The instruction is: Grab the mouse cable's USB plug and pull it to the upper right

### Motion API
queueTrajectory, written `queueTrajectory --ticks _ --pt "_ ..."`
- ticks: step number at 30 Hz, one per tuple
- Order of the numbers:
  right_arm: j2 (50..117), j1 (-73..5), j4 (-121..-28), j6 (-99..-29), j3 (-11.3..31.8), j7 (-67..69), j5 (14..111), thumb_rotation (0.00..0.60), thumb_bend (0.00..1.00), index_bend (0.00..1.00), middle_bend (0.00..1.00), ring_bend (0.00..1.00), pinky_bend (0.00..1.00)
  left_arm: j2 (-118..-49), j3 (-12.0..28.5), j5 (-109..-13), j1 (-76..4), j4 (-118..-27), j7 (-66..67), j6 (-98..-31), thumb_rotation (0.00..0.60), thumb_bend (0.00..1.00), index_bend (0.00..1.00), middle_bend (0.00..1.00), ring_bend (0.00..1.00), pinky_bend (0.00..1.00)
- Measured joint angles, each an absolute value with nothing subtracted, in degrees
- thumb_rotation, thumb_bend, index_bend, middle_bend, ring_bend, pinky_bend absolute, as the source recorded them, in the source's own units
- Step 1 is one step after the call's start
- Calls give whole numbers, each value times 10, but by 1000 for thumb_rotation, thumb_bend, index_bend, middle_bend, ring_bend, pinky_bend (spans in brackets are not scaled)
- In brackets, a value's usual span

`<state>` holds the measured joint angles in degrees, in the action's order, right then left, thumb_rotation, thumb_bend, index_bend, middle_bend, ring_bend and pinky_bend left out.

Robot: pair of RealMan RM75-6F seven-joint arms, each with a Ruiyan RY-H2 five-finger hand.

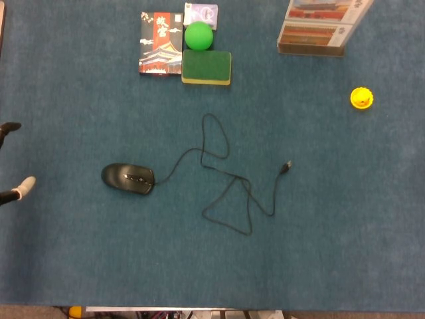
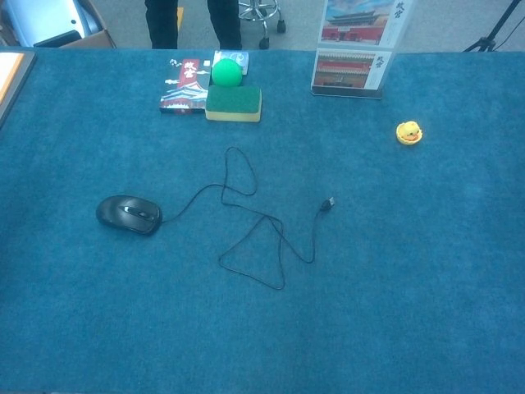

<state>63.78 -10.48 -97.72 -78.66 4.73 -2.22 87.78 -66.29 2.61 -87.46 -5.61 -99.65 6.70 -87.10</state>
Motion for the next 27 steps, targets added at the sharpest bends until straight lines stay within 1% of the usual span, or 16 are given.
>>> queueTrajectory --ticks 5,8,11,13,16,20,27 --pt "637 -145 -990 -723 48 -29 882 600 98 394 112 0 41 -657 25 -877 -54 -993 59 -874 600 22 249 0 0 0" --pt "637 -173 -997 -682 50 -39 881 600 124 414 112 0 41 -658 24 -877 -51 -989 53 -876 600 22 249 0 0 0" --pt "638 -202 -1002 -641 53 -53 876 600 164 420 112 0 41 -661 22 -876 -49 -984 50 -876 600 22 250 0 0 0" --pt "640 -218 -1004 -616 55 -63 872 600 223 421 111 0 41 -664 22 -874 -49 -980 46 -874 600 22 250 0 0 0" --pt "643 -248 -1006 -575 58 -83 861 600 272 421 108 0 41 -667 22 -872 -49 -975 41 -873 600 22 250 0 0 0" --pt "656 -288 -1007 -526 63 -118 841 600 281 421 106 0 41 -669 23 -874 -50 -972 38 -872 600 22 251 0 0 0" --pt "690 -335 -996 -470 62 -149 816 600 284 421 104 0 41 -671 22 -875 -52 -968 34 -868 600 22 251 0 0 0"
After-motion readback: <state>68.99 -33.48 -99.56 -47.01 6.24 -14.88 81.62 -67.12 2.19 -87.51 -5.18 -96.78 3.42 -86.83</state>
